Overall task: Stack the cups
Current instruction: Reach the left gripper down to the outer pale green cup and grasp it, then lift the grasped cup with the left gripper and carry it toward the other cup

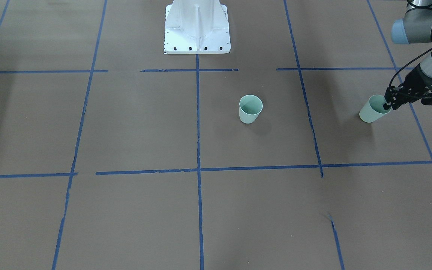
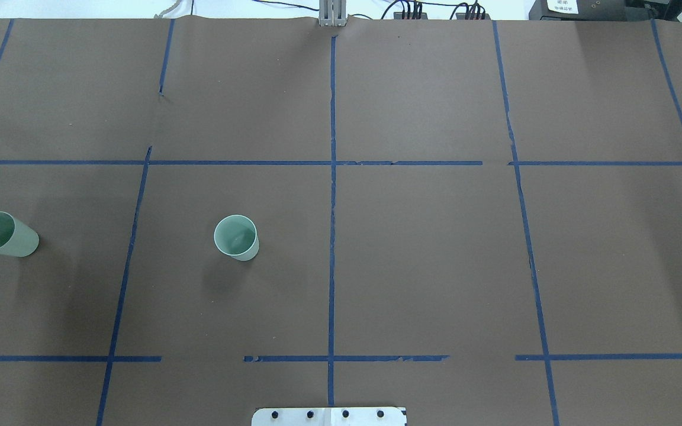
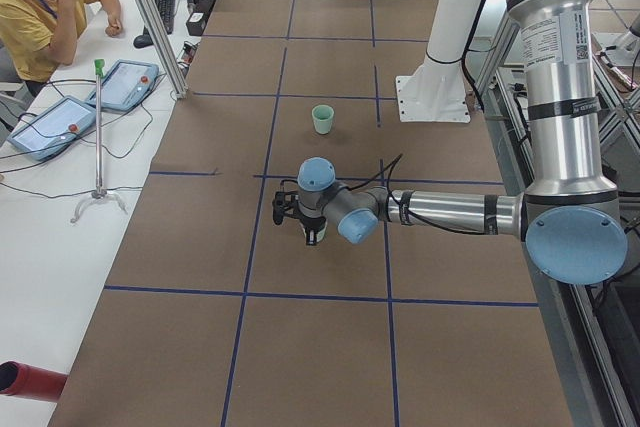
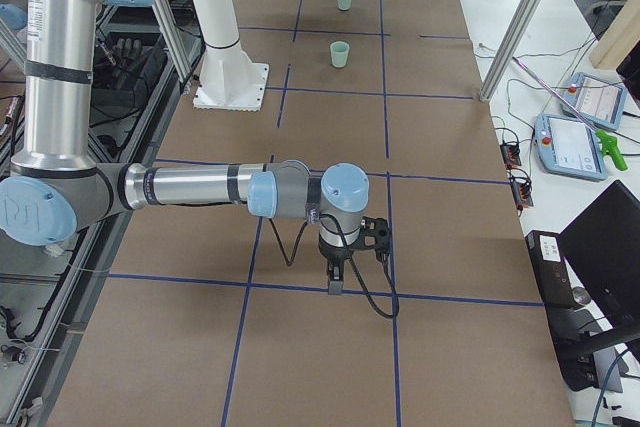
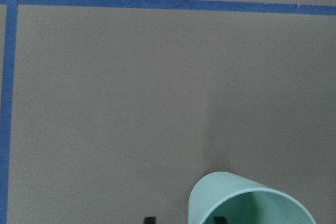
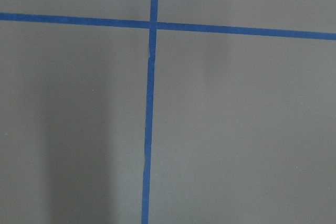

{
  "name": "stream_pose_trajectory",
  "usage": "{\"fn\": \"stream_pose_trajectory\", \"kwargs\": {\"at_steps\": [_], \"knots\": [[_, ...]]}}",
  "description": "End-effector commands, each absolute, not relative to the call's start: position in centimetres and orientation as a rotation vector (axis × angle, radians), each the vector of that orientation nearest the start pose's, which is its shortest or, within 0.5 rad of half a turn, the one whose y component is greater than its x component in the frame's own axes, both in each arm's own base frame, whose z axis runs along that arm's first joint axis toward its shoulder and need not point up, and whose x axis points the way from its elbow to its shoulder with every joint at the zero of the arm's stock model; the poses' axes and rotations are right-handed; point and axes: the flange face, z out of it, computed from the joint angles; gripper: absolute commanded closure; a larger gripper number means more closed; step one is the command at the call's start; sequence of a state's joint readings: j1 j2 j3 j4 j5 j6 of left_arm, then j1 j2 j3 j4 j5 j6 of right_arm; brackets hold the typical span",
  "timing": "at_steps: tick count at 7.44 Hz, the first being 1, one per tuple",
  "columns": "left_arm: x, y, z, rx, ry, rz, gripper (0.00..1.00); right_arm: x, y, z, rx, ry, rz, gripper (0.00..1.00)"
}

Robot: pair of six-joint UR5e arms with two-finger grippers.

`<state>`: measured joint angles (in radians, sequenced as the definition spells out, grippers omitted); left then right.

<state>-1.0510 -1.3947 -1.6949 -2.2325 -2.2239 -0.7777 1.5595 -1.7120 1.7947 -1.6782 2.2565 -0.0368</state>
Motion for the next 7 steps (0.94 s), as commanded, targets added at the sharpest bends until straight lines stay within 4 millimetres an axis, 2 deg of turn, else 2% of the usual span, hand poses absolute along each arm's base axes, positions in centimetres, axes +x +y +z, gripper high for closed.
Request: {"fn": "stream_pose_trajectory", "kwargs": {"at_steps": [1,3,4,5,6,7], "knots": [[15.4,-42.3,59.9,0.106,0.865,-0.045,1.00,6.6,-43.0,63.0,-0.015,-0.686,-0.037,0.00],[15.3,-42.9,54.9,0.126,0.877,-0.046,1.00,6.5,-43.0,63.0,-0.015,-0.686,-0.039,0.00],[15.1,-42.6,50.5,0.108,0.869,-0.067,1.00,6.6,-43.0,63.0,-0.015,-0.686,-0.037,0.00],[15.7,-43.6,45.2,0.094,0.880,-0.126,1.00,6.6,-43.0,63.0,-0.015,-0.686,-0.037,0.00],[17.8,-46.7,39.2,0.056,0.903,-0.233,1.00,6.6,-43.0,63.0,-0.015,-0.686,-0.037,0.00],[21.4,-48.1,33.3,0.005,0.924,-0.284,1.00,6.5,-43.0,63.0,-0.015,-0.686,-0.039,0.00]]}}
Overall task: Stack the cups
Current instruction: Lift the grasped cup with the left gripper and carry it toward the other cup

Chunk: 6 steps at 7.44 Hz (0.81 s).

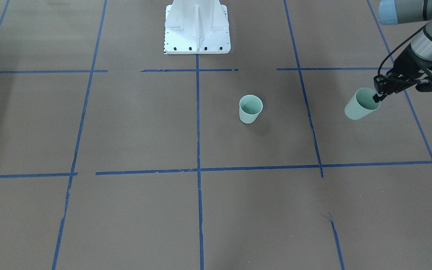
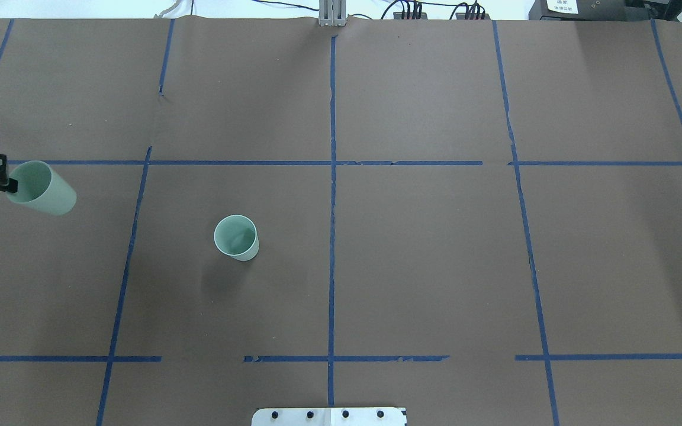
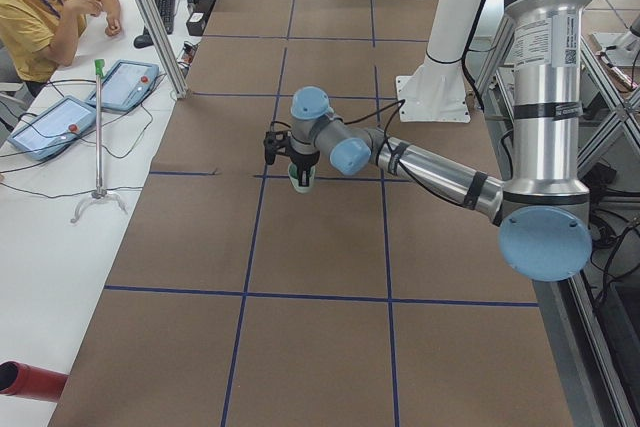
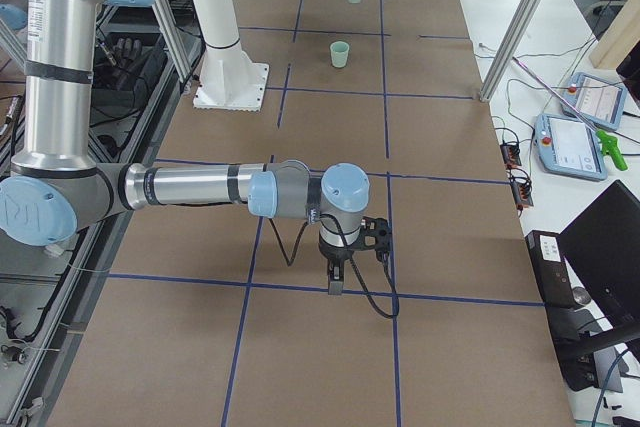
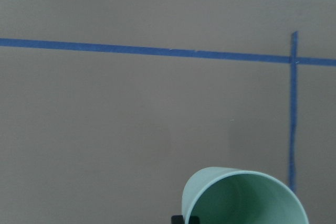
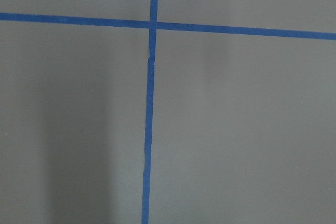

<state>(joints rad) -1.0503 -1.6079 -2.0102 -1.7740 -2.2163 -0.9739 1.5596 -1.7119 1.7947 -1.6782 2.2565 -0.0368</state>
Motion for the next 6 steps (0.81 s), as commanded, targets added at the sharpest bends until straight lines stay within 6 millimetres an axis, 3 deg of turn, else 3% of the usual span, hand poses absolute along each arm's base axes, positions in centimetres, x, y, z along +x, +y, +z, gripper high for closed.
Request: {"fn": "stream_pose_trajectory", "kwargs": {"at_steps": [1,2,3,5,6], "knots": [[25.6,-47.9,29.6,-0.036,0.927,-0.318,1.00,6.6,-43.0,63.0,-0.015,-0.686,-0.037,0.00],[29.2,-47.0,26.3,-0.059,0.931,-0.347,1.00,6.6,-43.0,63.0,-0.015,-0.686,-0.037,0.00],[32.0,-45.8,24.3,-0.108,0.936,-0.370,1.00,6.6,-43.0,63.0,-0.015,-0.686,-0.037,0.00],[36.2,-43.8,22.5,-0.143,0.926,-0.405,1.00,6.5,-43.0,63.0,-0.015,-0.686,-0.039,0.00],[36.9,-43.6,22.6,-0.124,0.911,-0.410,1.00,6.5,-43.0,63.0,-0.015,-0.686,-0.039,0.00]]}}
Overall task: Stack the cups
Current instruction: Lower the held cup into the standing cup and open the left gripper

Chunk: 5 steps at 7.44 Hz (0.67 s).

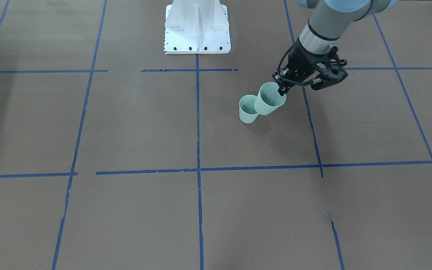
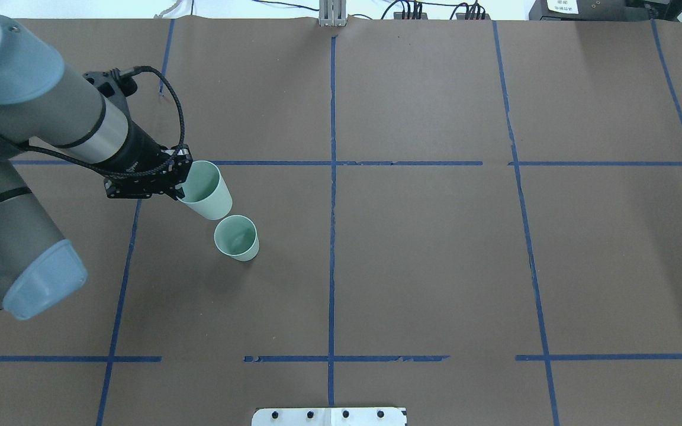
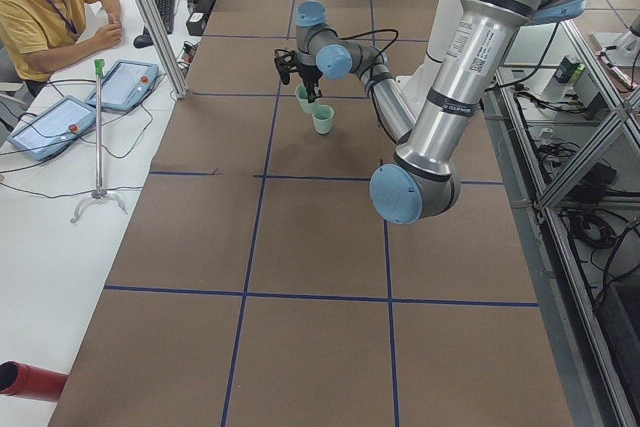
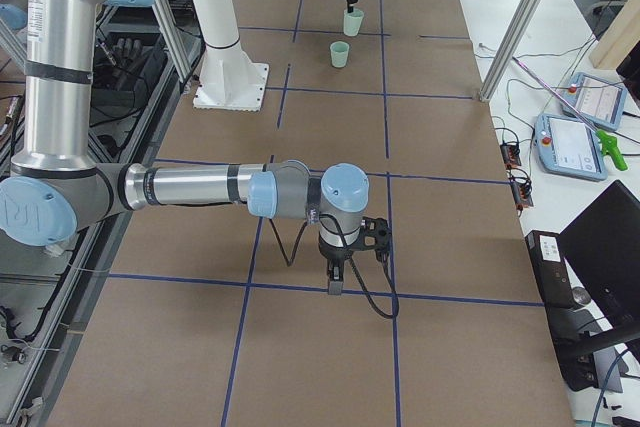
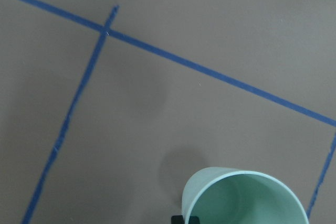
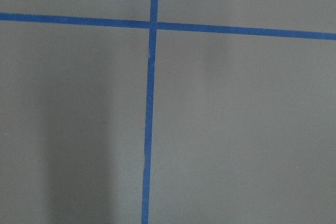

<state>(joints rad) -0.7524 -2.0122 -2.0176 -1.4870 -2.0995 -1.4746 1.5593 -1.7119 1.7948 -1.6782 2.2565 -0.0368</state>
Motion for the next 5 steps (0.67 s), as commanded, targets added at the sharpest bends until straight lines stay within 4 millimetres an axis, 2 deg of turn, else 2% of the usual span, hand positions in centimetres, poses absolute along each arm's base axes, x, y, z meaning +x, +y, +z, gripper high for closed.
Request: {"fn": "stream_pose_trajectory", "kwargs": {"at_steps": [1,2,5], "knots": [[37.5,-43.8,23.3,-0.132,0.893,-0.425,1.00,6.6,-43.0,63.0,-0.015,-0.686,-0.037,0.00],[38.6,-43.1,23.6,-0.144,0.886,-0.407,1.00,6.6,-43.0,63.0,-0.015,-0.686,-0.037,0.00],[39.7,-42.0,23.8,-0.157,0.880,-0.382,1.00,6.5,-43.0,63.0,-0.015,-0.686,-0.039,0.00]]}}
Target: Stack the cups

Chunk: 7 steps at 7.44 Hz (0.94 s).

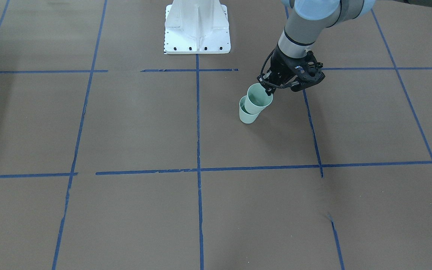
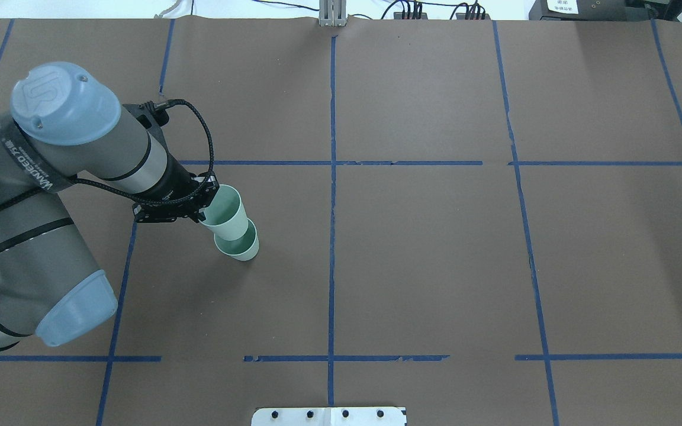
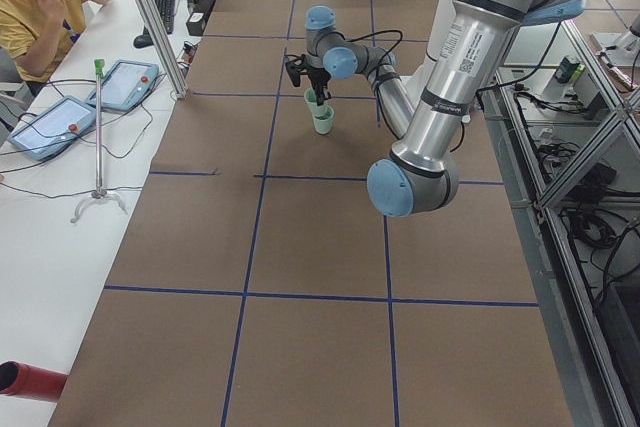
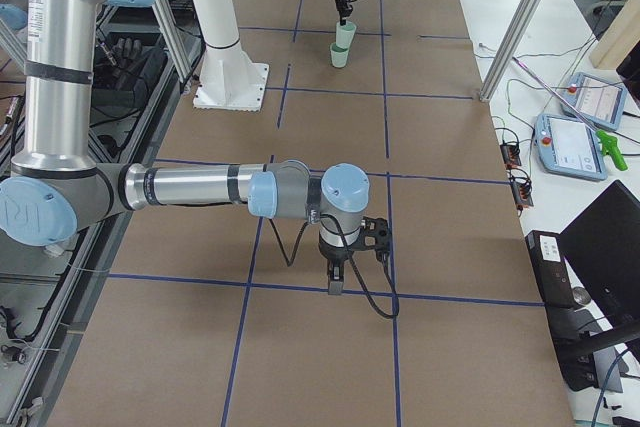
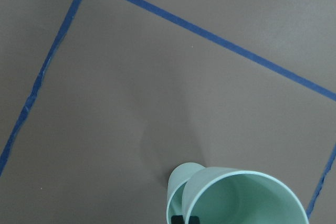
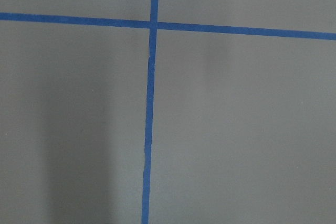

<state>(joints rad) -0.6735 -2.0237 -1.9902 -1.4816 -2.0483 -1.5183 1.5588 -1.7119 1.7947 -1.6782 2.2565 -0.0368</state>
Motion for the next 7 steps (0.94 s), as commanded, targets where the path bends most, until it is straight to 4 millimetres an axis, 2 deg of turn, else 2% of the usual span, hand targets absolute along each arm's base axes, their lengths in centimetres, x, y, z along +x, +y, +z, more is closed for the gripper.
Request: {"fn": "stream_pose_trajectory", "kwargs": {"at_steps": [1,2,3,6,7], "knots": [[39.8,-42.0,23.9,-0.159,0.878,-0.381,1.00,6.5,-43.0,63.0,-0.015,-0.686,-0.039,0.00],[39.8,-42.0,24.0,-0.157,0.876,-0.384,0.59,6.6,-43.0,63.0,-0.015,-0.686,-0.037,0.00],[39.7,-42.3,23.8,-0.121,0.871,-0.417,0.01,6.5,-43.0,63.0,-0.015,-0.686,-0.039,0.00],[38.9,-42.3,23.6,-0.112,0.886,-0.412,0.00,6.5,-43.0,63.0,-0.015,-0.686,-0.039,0.00],[38.0,-42.4,24.5,-0.066,0.900,-0.343,0.00,6.5,-43.0,63.0,-0.015,-0.686,-0.039,0.00]]}}
